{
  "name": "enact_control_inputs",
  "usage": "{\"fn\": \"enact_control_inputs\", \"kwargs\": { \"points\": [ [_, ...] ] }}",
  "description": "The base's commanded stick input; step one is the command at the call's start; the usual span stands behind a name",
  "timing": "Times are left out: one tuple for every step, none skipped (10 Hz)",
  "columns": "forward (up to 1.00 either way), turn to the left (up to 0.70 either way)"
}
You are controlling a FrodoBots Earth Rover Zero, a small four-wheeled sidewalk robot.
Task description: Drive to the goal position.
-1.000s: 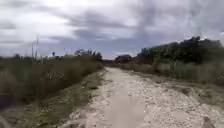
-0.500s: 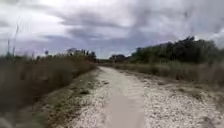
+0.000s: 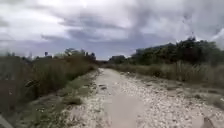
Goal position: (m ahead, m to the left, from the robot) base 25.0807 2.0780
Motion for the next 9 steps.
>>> {"fn": "enact_control_inputs", "kwargs": {
  "points": [
    [0.85,0.00],
    [0.85,0.00],
    [0.85,0.00],
    [0.85,0.00],
    [0.85,0.00],
    [0.85,0.00],
    [0.85,0.00],
    [0.85,0.00],
    [0.85,0.00]
  ]
}}
